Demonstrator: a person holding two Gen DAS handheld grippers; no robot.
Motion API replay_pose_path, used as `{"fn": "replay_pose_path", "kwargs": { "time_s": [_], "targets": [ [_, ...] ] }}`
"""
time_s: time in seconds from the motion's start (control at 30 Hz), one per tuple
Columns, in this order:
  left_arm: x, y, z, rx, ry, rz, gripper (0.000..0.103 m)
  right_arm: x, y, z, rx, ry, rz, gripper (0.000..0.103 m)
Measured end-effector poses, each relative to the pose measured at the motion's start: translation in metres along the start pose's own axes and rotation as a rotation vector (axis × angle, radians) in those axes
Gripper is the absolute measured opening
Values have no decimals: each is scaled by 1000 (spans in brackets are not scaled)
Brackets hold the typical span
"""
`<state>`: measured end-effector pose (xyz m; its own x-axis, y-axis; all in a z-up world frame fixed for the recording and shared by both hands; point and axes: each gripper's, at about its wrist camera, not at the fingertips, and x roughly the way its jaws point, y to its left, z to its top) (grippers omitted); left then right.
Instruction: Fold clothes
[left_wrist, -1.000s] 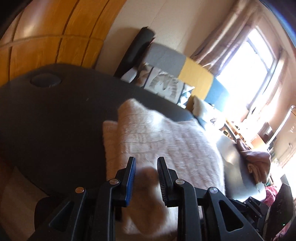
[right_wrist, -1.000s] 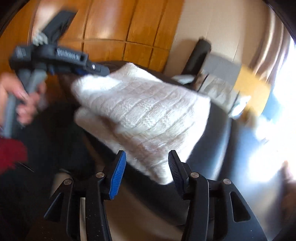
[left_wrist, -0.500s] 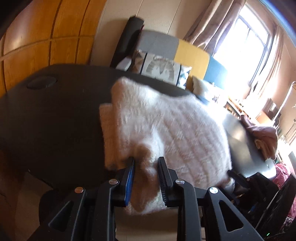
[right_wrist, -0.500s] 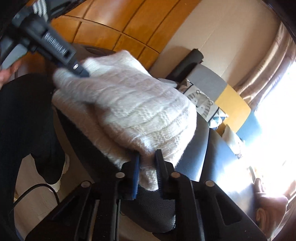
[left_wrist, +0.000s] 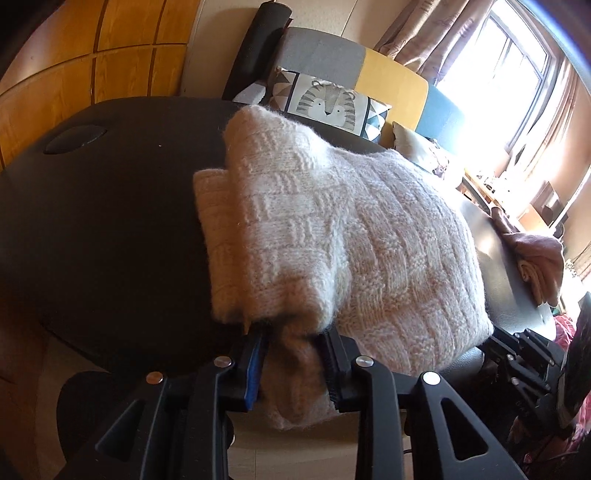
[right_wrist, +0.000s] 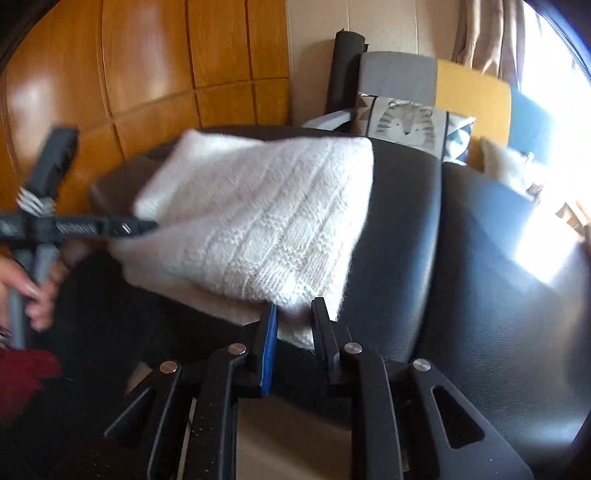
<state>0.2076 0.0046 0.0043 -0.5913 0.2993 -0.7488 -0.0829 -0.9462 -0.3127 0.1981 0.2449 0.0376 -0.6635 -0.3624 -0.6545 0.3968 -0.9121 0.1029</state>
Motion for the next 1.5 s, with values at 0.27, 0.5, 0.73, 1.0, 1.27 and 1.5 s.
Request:
{"fn": "replay_pose_path", "kwargs": {
  "time_s": [0.27,0.5,0.73,1.0,1.27,1.5],
  "targets": [
    [-8,5,-3,-49,17,-38,29,10,21,52,44,7,194,40],
    [-12,10,-6,-80,40,-36,29,80,58,53,-22,234,123,32],
    [-14,18,-14,-115,66,-62,29,78,54,35,-5,267,161,30],
    [-16,18,-15,-150,70,-99,29,50,46,66,30,148,230,30],
    [-14,17,-17,-162,102,-74,29,83,85,111,-52,138,271,47],
    [-13,18,-19,-171,103,-71,30,153,113,134,-133,222,143,28]
  ]
}}
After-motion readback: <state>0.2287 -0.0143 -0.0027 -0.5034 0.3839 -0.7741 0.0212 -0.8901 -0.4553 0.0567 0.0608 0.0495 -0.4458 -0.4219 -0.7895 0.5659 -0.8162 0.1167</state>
